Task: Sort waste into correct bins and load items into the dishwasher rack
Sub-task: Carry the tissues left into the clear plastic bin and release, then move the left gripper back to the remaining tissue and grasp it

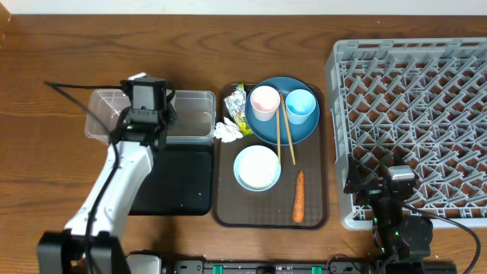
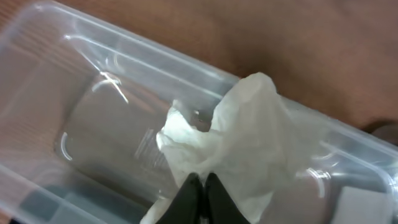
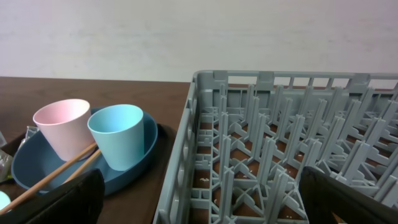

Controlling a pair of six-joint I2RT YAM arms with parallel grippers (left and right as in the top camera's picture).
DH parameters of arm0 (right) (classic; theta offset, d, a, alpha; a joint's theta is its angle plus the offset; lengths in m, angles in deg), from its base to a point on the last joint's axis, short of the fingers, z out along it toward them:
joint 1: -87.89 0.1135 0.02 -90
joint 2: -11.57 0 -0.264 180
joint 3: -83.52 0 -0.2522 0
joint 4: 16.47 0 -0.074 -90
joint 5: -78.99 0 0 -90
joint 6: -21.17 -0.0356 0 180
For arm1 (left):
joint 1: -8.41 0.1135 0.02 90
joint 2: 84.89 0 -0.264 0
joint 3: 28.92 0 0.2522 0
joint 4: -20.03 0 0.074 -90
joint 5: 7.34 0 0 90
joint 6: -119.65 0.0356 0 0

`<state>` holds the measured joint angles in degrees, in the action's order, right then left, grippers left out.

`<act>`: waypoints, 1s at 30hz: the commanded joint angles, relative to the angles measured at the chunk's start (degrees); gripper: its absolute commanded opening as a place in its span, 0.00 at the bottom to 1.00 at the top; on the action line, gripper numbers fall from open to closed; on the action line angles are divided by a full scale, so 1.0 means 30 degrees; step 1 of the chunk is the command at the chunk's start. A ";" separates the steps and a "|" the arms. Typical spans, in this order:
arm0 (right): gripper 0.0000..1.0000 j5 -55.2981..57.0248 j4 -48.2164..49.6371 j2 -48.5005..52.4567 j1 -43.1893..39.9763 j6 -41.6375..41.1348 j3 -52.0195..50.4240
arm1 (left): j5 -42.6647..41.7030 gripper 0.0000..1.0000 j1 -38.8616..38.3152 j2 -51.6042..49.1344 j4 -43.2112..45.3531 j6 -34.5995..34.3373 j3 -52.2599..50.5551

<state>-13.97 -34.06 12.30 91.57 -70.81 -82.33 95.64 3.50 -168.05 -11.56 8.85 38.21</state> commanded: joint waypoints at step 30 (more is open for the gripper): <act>0.99 0.0051 -0.0080 0.0007 0.0546 -0.0189 -0.0022 | -0.7155 0.52 -0.6258 0.4087 -0.4291 -0.0029 0.1399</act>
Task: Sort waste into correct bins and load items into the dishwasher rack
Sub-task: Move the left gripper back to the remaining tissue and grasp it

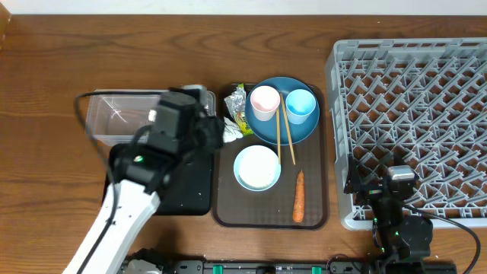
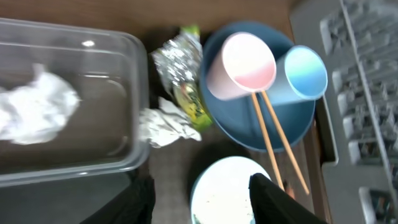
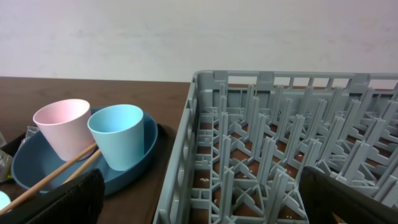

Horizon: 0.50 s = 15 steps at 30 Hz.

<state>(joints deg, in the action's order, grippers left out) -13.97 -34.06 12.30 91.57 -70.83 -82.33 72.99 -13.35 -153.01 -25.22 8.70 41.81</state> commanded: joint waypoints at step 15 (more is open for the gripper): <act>0.99 0.0058 -0.0080 0.0007 0.0546 -0.0182 -0.0022 | 0.3096 0.52 -0.2208 -0.6033 0.2732 -0.0525 0.0197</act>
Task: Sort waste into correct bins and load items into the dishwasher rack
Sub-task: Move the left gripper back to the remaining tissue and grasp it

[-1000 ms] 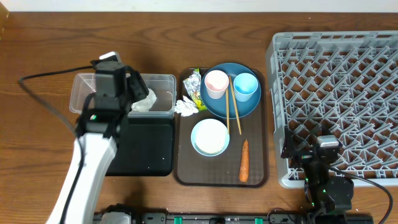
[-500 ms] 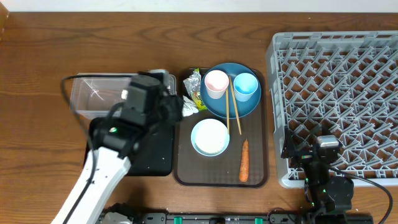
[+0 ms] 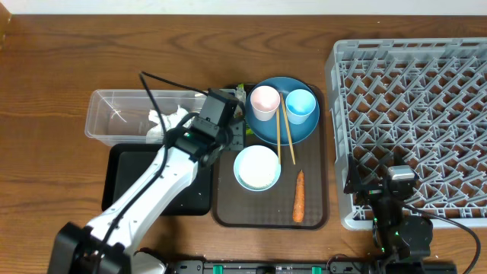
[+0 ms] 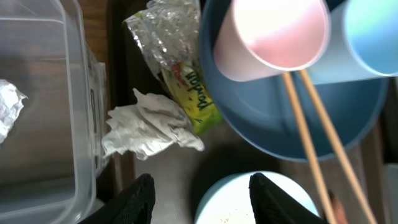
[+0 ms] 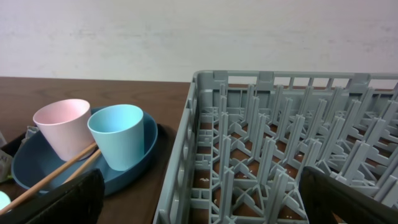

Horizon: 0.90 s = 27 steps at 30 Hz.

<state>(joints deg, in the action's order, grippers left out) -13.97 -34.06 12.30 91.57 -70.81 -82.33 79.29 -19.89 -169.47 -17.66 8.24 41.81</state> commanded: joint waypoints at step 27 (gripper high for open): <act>0.99 0.0058 -0.0080 0.0007 0.0546 -0.0189 -0.0022 | 0.1931 0.52 -0.0066 -0.4590 0.1661 -0.0678 0.0146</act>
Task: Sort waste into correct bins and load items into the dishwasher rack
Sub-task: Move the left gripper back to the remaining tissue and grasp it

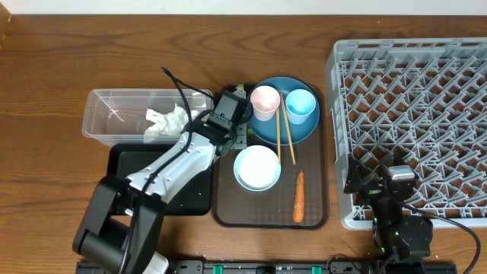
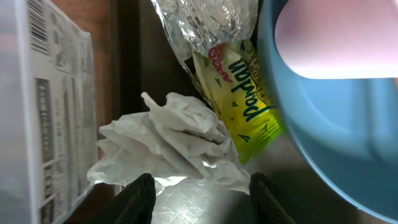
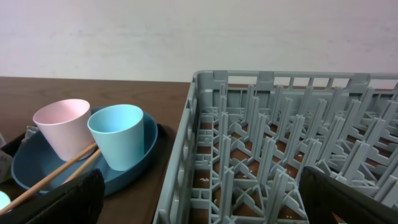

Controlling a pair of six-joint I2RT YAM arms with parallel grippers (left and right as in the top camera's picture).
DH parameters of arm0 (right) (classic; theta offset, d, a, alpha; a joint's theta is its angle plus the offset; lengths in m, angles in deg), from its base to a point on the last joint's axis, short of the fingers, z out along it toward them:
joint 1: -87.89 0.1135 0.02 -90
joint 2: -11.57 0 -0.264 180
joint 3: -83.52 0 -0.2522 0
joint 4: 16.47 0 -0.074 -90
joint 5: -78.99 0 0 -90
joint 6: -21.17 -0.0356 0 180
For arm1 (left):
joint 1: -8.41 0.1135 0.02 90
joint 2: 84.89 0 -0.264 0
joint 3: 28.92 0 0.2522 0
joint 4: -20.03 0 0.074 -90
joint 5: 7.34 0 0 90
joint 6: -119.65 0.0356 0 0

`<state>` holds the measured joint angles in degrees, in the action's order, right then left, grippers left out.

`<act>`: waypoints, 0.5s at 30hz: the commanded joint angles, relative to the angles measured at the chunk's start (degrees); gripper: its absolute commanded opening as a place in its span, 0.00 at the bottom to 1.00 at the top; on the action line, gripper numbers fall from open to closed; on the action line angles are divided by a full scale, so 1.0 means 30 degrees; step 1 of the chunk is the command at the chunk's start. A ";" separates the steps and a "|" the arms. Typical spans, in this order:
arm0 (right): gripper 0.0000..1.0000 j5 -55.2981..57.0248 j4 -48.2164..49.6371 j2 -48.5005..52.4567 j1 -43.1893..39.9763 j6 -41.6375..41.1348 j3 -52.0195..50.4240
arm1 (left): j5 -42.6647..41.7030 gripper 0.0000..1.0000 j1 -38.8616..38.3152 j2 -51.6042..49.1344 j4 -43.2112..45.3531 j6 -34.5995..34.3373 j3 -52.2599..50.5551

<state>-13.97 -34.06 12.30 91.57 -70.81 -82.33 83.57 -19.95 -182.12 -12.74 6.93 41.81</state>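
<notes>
My left gripper (image 2: 202, 208) is open and low over the brown tray's (image 1: 228, 205) left edge, its fingers (image 2: 140, 199) on either side of a crumpled white napkin (image 2: 168, 140). Beside the napkin lies a foil and green snack wrapper (image 2: 233, 93). A white tissue (image 1: 167, 122) lies in the clear bin (image 1: 88, 114). The tray also holds a blue plate (image 1: 262, 129) bearing a pink cup (image 1: 265, 101), a blue cup (image 1: 301, 105) and chopsticks (image 1: 286, 133), plus a white bowl (image 1: 256, 167) and a carrot (image 1: 299, 196). My right gripper (image 3: 199, 208) is open at the rack's near corner.
The grey dishwasher rack (image 1: 415, 114) fills the right side of the table. A black bin (image 1: 163, 186) sits in front of the clear bin, left of the tray. The blue plate's rim (image 2: 286, 118) is close on the right of the napkin.
My left gripper has come down closer to the crumpled napkin at the tray's left edge, which now fills its view. It is still open. The right arm has not moved.
First my left gripper was shut on a white tissue over the clear bin. Then it was open, with the tissue lying in the bin. Then it was above the second napkin and wrapper on the tray, and now hangs low at that napkin.
</notes>
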 commanded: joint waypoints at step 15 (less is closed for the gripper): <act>0.99 0.0058 -0.0080 0.0007 0.0546 -0.0189 -0.0022 | 0.0517 0.06 -0.0036 -0.0612 0.0095 -0.0240 0.0102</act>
<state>-13.99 -34.06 12.30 91.57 -70.81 -82.33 84.38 -19.95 -184.11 -12.59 6.14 41.81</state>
